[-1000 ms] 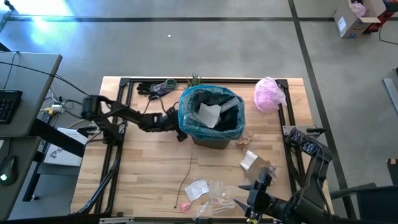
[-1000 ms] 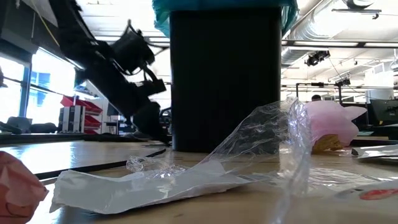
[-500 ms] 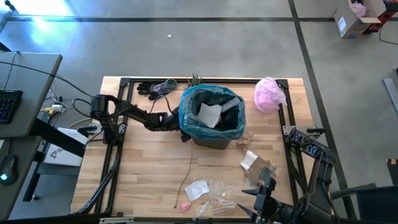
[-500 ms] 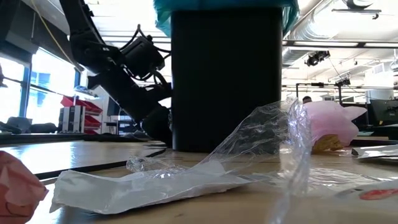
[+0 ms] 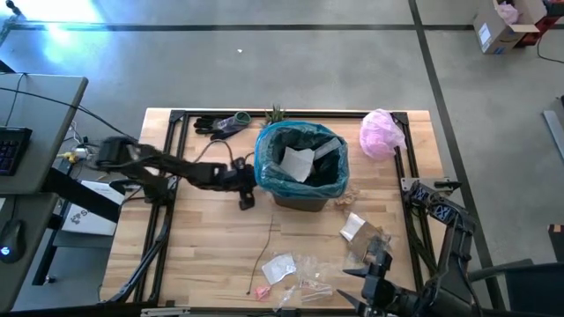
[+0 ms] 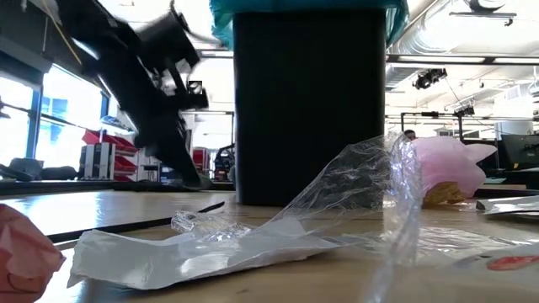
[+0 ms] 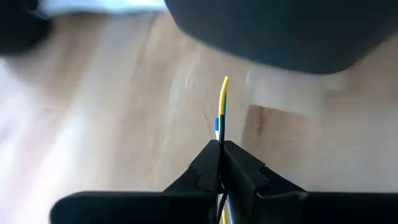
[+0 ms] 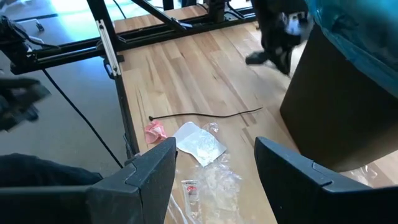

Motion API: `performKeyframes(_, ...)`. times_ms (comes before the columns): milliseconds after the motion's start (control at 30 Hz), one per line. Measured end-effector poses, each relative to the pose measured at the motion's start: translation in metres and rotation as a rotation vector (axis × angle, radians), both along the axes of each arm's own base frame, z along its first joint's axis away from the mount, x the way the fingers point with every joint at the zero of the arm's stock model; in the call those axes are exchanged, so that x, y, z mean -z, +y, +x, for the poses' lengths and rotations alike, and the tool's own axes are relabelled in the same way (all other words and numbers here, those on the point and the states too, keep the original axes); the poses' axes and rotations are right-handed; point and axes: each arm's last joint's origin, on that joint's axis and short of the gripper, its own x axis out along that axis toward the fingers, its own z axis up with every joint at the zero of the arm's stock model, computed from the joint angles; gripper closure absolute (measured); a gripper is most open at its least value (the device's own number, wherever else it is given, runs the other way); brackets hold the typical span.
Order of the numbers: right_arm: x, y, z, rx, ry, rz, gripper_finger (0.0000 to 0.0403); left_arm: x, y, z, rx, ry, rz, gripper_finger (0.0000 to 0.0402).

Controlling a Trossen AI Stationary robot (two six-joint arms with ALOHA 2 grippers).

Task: Place trash/remove bag and relplace
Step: Put the cable wires into the trash bin

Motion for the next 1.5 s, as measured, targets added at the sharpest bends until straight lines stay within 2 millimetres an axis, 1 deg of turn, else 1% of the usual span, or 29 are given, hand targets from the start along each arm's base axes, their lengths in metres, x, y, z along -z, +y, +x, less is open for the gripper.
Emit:
performKeyframes(133, 0.0, 0.0, -0.001, -0.007, -0.004, -0.015, 0.0199, -0.029, -0.013, -0.019, -0.005, -0.024, 0.013, 0.0401)
performKeyframes(300, 0.0, 0.0, 0.0, -0.008, -0.006, -0.02, 0.0199, -0.064, -0.031, -0.041, 0.01, -0.16, -0.033, 0.0401)
performKeyframes(467, 0.002, 0.001, -0.001, -0.01, 0.013, -0.013, 0.0199, -0.094, -0.055, -0.058, 0.106, -0.316, -0.109, 0.0401)
performKeyframes(533, 0.008, 0.001, 0.0, -0.002, 0.029, -0.009, 0.0199, -0.108, -0.067, -0.062, 0.165, -0.367, -0.132, 0.0401)
performKeyframes(633, 0.021, 0.002, 0.0, 0.018, 0.077, -0.001, 0.0199, -0.135, -0.085, -0.066, 0.252, -0.448, -0.146, 0.0401)
performKeyframes(800, 0.048, 0.003, 0.0, 0.085, 0.126, 0.004, 0.0199, -0.185, -0.11, -0.065, 0.351, -0.573, -0.086, 0.0401)
performKeyframes(867, 0.057, 0.003, 0.0, 0.107, 0.133, 0.001, 0.0199, -0.204, -0.116, -0.061, 0.381, -0.609, -0.053, 0.0401)
performKeyframes(967, 0.069, 0.002, 0.003, 0.133, 0.136, 0.001, 0.0199, -0.227, -0.12, -0.049, 0.412, -0.627, 0.013, 0.0401)
performKeyframes(1033, 0.077, 0.002, 0.005, 0.141, 0.148, 0.0, 0.0199, -0.237, -0.119, -0.038, 0.421, -0.596, 0.072, 0.0401)
performKeyframes(1100, 0.083, 0.002, 0.006, 0.144, 0.155, 0.001, 0.0199, -0.244, -0.115, -0.027, 0.425, -0.517, 0.132, 0.0401)
performKeyframes(1233, 0.092, 0.002, 0.009, 0.152, 0.152, 0.01, 0.0199, -0.253, -0.102, 0.003, 0.432, -0.374, 0.198, 0.0401)
performKeyframes(1400, 0.099, 0.002, 0.012, 0.157, 0.132, 0.009, 0.0199, -0.274, -0.079, 0.036, 0.449, -0.374, 0.255, 0.0401)
performKeyframes(1500, 0.099, 0.002, 0.013, 0.158, 0.1, -0.005, 0.0199, -0.284, -0.057, 0.052, 0.434, -0.367, 0.295, 0.0401)
